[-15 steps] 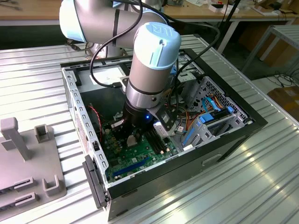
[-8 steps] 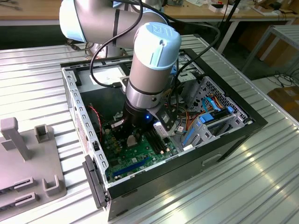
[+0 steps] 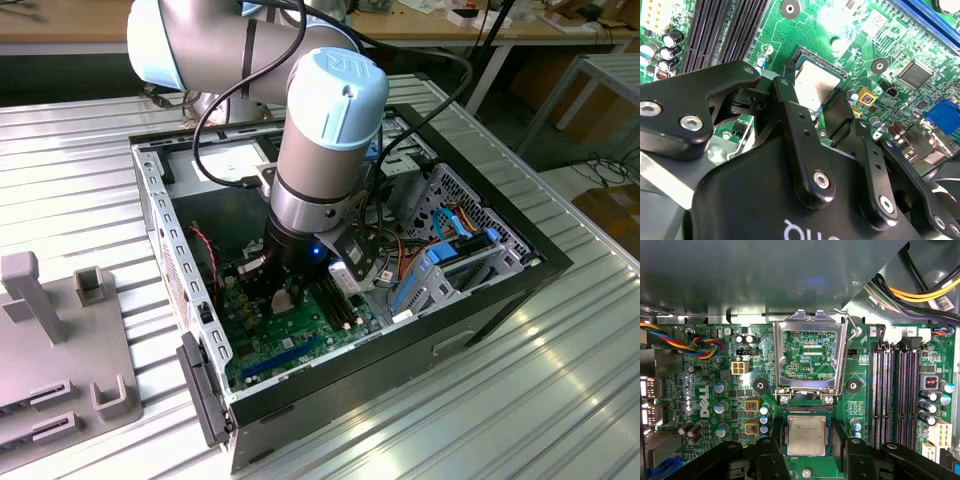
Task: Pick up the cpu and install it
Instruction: 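Place the cpu into insertion slot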
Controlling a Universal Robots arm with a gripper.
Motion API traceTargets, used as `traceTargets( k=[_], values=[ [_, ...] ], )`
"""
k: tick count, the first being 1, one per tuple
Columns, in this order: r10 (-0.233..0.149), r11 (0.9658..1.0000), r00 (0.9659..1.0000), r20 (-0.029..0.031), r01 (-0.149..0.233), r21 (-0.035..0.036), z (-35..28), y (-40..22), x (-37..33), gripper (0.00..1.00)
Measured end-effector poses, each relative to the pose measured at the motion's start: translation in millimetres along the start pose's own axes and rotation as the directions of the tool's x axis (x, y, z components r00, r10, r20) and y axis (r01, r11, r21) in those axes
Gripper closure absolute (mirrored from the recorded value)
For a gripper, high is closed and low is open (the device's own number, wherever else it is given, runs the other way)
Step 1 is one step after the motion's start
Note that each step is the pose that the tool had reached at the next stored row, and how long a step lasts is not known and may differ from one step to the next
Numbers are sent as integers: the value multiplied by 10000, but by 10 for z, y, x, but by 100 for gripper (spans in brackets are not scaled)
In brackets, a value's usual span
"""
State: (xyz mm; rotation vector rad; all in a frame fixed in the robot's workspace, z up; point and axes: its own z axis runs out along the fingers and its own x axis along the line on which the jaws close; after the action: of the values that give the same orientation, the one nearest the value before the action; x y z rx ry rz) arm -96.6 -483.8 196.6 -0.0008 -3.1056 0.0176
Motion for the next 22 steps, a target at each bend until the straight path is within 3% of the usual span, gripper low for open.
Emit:
traceTargets(
  k=[10,22],
  values=[
    [1,10000,10000,0,-1,8,-47,0,2,53],
    [0,10000,10000,0,0,9,-47,-9,-7,53]
  ],
)
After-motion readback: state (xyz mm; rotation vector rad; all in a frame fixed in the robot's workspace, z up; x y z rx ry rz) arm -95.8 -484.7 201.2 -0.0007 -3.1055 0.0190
